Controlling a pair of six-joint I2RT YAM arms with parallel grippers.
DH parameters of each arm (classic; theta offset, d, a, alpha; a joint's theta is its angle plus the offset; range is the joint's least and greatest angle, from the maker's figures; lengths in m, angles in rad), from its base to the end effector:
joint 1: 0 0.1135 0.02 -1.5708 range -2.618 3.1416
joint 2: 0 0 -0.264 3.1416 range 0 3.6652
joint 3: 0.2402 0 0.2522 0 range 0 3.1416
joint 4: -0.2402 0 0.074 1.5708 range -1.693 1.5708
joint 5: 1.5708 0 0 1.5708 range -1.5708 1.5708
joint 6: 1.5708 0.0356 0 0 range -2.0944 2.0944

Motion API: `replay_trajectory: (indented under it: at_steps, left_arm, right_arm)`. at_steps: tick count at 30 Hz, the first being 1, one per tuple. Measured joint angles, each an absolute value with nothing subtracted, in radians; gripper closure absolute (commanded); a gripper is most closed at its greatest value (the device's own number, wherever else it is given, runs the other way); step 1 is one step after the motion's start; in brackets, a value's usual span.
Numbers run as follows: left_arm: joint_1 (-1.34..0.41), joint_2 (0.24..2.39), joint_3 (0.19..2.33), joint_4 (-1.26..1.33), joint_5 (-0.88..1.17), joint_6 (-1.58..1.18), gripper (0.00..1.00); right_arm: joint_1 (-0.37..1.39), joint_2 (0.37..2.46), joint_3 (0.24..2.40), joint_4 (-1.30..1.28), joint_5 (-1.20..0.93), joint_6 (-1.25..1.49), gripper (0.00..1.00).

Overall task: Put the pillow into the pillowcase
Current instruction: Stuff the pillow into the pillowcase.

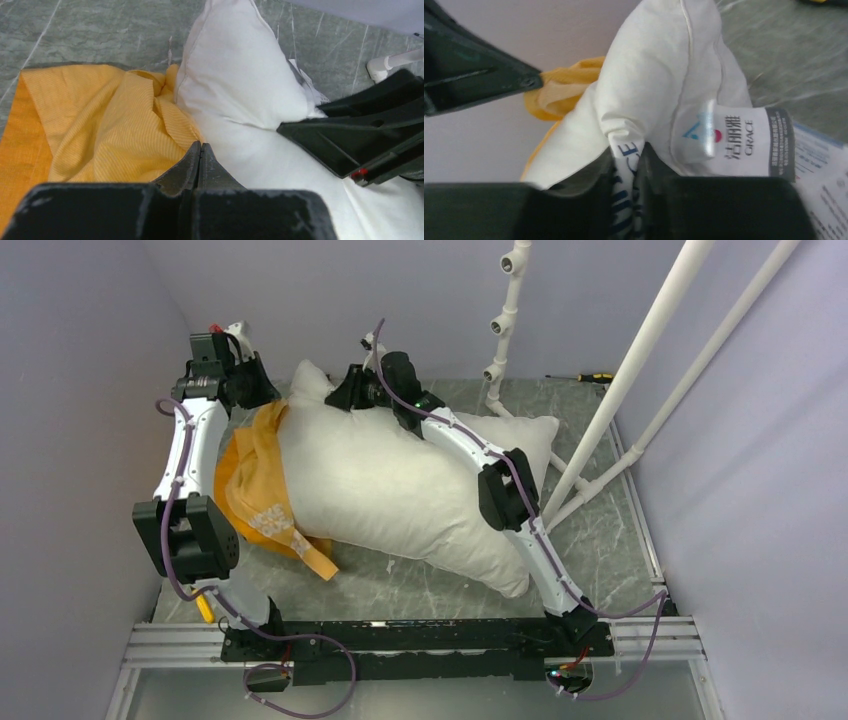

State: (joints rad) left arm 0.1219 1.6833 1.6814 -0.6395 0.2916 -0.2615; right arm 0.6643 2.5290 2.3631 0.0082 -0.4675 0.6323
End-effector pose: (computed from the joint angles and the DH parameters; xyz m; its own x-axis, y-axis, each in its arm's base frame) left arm 0.3797 0.0362 0.3707 -0.6027 -0.3233 -0.7296 -0.0452 0.9266 -0.3733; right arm 0.4562 0.3776 0.2674 -0.6321 0.1751 -0.7548 -0.6535 0.4029 0.6408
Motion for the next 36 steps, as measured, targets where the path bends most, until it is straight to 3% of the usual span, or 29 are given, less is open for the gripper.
replay_trajectory:
  at_steps: [1,8,20,30,36]
  left_arm:
    - [0.123,1.683,1.681,-0.639,0.292,-0.262,1.00]
    - [0.134,1.641,1.678,-0.635,0.295,-0.283,1.00]
    - [0.140,1.501,1.667,-0.658,0.371,-0.317,1.00]
    - [0.131,1.365,1.599,-0.680,0.523,-0.330,1.00]
    - [0.013,1.332,1.601,-0.726,0.542,-0.314,1.00]
  right_arm:
    - [0.665,2.524,2.352,0.015,-0.488,0.629,1.00]
    - [0.682,2.283,1.967,0.153,-0.554,0.641,1.00]
    - [0.855,1.998,1.665,0.146,-0.595,0.540,1.00]
    - [0.862,2.008,1.723,0.060,-0.587,0.564,1.00]
    - [0.857,2.043,1.776,0.027,-0.596,0.640,1.00]
